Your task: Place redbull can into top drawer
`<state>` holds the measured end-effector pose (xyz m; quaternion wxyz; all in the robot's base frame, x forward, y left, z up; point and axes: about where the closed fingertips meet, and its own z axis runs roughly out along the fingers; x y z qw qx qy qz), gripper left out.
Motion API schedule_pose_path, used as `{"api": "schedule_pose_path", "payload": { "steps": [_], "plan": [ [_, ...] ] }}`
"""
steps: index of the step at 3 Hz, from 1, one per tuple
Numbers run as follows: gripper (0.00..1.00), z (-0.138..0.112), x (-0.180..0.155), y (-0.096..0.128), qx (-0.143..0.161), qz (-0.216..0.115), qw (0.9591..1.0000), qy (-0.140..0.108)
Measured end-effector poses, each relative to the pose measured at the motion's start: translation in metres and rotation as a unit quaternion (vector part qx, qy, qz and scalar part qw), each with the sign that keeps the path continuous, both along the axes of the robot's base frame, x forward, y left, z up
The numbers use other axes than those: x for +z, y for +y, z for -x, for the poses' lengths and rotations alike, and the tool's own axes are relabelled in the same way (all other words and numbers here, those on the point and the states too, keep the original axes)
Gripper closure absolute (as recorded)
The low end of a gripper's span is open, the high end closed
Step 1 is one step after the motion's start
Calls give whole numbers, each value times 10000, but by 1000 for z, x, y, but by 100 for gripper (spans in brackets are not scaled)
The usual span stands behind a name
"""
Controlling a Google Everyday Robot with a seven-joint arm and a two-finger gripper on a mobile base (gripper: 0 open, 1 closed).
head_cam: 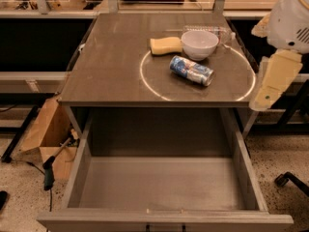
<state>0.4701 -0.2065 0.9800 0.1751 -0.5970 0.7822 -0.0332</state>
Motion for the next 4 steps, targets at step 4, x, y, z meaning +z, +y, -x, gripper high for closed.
{"api": "schedule_pose_path", "payload": {
  "steps": [4],
  "plan": [
    [0, -61, -32, -9, -1491, 179, 9885, 190]
  ]
}}
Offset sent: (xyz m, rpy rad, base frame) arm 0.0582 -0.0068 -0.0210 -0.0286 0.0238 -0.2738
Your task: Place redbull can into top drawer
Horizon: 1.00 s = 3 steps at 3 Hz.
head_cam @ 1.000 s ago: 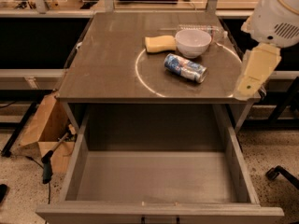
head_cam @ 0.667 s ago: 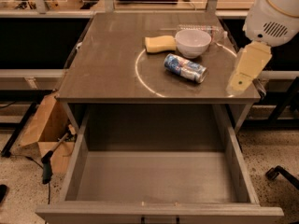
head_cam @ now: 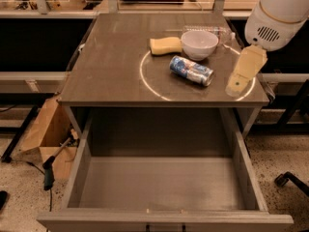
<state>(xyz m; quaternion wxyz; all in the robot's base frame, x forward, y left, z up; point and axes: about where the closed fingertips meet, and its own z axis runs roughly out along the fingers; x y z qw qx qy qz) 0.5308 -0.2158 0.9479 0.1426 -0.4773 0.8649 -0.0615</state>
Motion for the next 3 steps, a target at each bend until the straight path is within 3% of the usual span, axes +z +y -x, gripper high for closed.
{"api": "schedule_pose_path", "payload": {
  "steps": [2, 3],
  "plan": [
    [0, -5, -4, -9, -132, -62, 9999, 43],
    [0, -11, -4, 8, 65, -219, 9997, 52]
  ]
}}
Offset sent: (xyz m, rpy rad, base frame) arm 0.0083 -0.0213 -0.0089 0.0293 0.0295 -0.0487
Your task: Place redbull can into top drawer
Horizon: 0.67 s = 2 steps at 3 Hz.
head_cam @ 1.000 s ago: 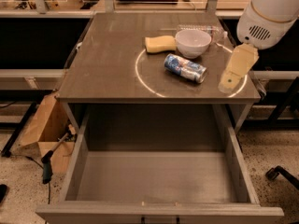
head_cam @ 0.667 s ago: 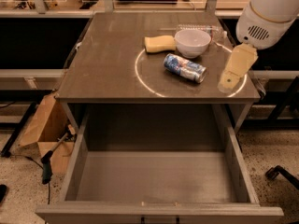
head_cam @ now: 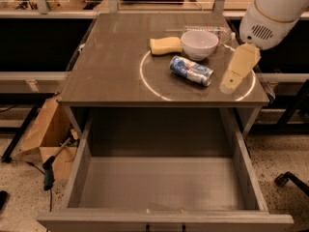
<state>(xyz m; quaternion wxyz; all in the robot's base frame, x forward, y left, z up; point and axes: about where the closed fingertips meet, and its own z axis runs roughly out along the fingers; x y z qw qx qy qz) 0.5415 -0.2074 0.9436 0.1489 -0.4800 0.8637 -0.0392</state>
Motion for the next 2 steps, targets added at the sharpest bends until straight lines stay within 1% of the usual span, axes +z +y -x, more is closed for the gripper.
{"api": "schedule_pose_path", "payload": {
  "steps": [1, 2],
  "plan": [
    [0, -3, 0, 32, 376, -161, 9991, 53],
    [0, 1, -1, 70, 946, -223, 9952, 69]
  ]
}}
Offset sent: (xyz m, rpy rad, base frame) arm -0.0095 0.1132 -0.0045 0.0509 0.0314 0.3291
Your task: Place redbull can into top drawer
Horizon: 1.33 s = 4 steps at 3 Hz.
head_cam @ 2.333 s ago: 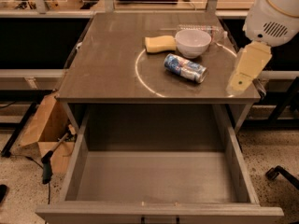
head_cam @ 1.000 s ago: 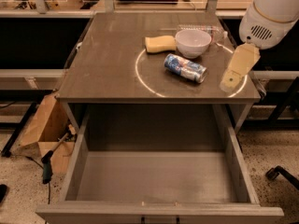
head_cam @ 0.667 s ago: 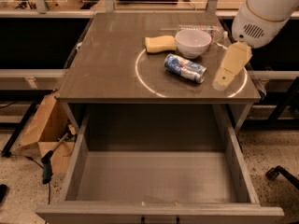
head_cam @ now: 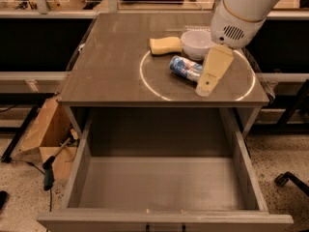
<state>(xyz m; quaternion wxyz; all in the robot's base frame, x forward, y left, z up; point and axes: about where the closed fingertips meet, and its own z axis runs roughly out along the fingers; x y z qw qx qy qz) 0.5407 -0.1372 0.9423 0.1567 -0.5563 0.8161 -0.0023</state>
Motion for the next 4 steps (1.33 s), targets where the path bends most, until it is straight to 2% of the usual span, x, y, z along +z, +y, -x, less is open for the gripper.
{"api": "schedule_pose_path", "payload": {
  "steps": [2, 4],
  "plan": [
    [0, -5, -3, 3, 29, -74, 9999, -65],
    [0, -39, -5, 22, 229, -212, 9990, -331]
  ]
}}
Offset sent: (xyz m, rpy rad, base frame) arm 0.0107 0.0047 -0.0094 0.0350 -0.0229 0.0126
